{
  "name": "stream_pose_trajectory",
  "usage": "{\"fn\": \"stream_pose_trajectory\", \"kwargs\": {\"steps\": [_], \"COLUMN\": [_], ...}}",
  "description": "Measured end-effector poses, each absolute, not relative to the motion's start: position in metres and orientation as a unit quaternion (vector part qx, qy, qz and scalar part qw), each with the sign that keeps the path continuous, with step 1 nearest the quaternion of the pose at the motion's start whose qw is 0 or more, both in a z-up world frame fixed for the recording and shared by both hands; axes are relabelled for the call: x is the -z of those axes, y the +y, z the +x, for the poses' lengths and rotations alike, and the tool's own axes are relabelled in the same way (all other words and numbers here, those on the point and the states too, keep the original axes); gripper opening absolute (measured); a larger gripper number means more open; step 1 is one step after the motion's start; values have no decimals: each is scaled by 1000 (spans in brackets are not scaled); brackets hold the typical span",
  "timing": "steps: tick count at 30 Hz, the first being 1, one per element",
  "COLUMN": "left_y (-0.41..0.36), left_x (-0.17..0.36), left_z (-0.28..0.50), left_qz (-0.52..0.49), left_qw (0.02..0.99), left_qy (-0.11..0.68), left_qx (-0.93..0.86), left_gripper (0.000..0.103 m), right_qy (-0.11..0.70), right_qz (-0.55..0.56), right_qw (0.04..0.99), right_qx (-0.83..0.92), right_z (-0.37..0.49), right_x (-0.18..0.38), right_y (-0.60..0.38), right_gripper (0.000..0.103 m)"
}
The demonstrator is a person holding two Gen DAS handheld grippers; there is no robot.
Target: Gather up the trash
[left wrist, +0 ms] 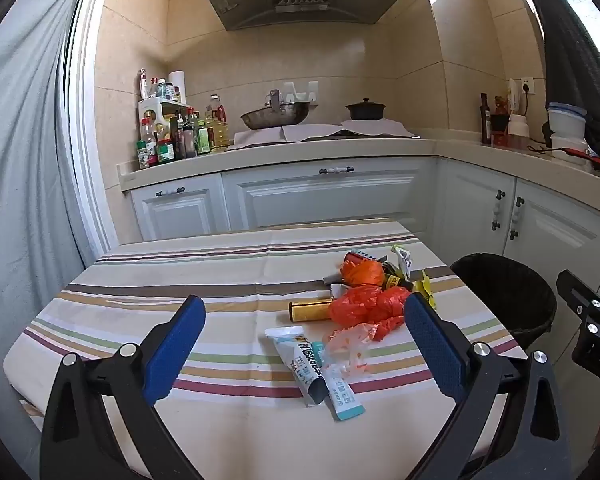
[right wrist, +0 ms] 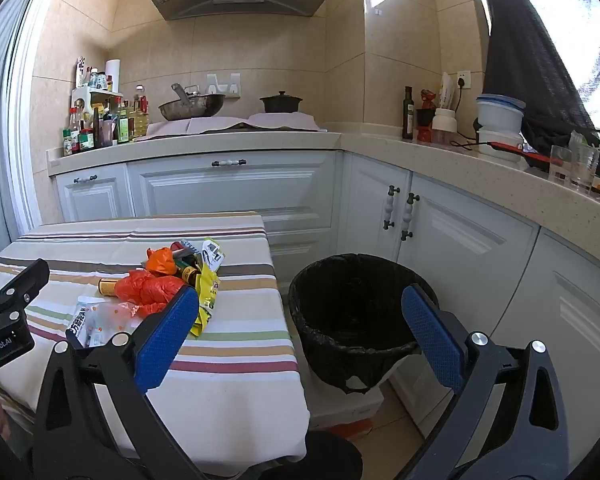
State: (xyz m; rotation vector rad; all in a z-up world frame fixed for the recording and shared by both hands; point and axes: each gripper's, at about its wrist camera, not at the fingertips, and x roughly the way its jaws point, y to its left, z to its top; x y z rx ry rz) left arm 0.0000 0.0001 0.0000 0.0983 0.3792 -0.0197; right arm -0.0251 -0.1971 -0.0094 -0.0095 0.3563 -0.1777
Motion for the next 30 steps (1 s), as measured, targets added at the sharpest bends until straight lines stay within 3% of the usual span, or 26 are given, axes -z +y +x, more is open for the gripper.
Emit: {"fn": "stream_pose_trajectory", "kwargs": {"steps": [30], "left_y": [7], "left_x": [4], "left_z": [6], "left_qz": [30], "left_qw": [978], "left_qy": [205], "left_qx": [15], "left_gripper": [97], "right_qy": [178], "right_qz": [-4], "right_qw": [980], "right_qx": [87], "right_z": [-22], "right_x": [7], "right_y": [-200], "right_gripper": [99]}}
